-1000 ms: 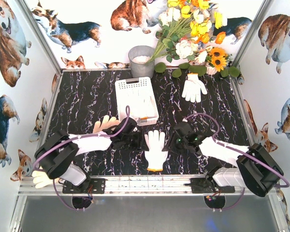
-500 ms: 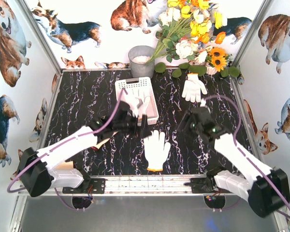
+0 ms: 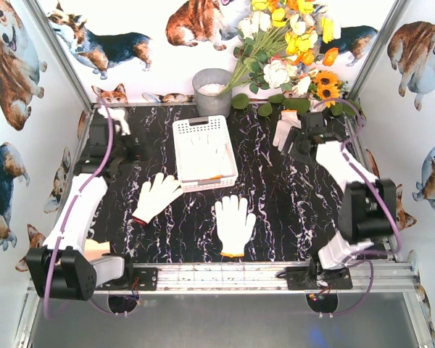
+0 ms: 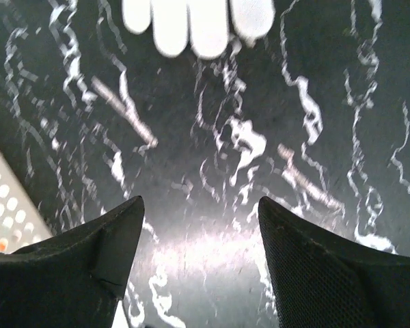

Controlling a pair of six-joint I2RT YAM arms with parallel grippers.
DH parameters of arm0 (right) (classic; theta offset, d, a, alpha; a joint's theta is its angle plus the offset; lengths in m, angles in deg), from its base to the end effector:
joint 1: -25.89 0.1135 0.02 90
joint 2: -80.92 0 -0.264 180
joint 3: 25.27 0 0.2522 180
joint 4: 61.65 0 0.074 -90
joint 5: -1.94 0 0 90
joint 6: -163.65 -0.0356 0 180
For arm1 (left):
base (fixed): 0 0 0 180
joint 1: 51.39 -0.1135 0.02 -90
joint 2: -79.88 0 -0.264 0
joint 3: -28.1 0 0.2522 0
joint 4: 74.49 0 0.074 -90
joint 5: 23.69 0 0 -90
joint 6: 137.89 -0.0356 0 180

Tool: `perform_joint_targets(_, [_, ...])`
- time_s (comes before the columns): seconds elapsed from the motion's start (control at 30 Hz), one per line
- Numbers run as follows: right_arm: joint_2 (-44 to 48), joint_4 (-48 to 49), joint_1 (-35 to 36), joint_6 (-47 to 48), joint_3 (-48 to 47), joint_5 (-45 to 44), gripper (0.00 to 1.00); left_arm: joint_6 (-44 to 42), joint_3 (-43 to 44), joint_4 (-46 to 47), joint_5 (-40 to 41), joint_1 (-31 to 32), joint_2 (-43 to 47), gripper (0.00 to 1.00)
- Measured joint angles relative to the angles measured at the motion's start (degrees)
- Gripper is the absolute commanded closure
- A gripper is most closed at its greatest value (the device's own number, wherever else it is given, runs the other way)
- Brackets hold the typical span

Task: Put the gloves into the storage basket
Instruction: Pick up the glove from the center of the board.

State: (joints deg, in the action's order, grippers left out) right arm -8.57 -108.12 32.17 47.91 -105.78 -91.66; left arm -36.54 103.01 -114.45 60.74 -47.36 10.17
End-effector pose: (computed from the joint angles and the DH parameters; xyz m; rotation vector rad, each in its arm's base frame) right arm 0.3271 0.0338 0.2479 0.4540 2.5009 0.1412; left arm 0.2686 -0.0224 0.3216 -0.0840 2.1842 -0.2583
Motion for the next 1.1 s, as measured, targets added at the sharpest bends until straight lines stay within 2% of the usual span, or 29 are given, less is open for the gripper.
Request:
perform_joint_targets(0.13, [-8.4,0.2,-2.4,1.7,-5.9,-0.7,0.34,-2.2,-1.6,1.9,3.7,-3.9,3.0,0.04])
perform_joint_targets(0.3, [-20.2,-2.8,-3.8,4.7,-17.3,-2.8,0.35,-5.9,-4.0,4.1,10.6,-4.5,4.8,0.02])
perform_joint_targets(0.5, [-29.8,-6.5,-4.4,8.1,-29.1,-5.8,0.4,-8.3,-5.3,5.0,14.2,-5.2,3.0,0.0])
perform_joint_targets(0.8, [-38.5,-11.2,-5.0,9.2,-38.3,-6.0,0.43,-10.0,-5.4,5.3,16.4,-5.3,1.4,0.0])
perform_joint_targets(1.1, [-40.0,-13.4,-5.3,9.1,-39.5,-5.9,0.52,-10.2,-5.4,5.4,17.0,-6.1,0.8,0.0])
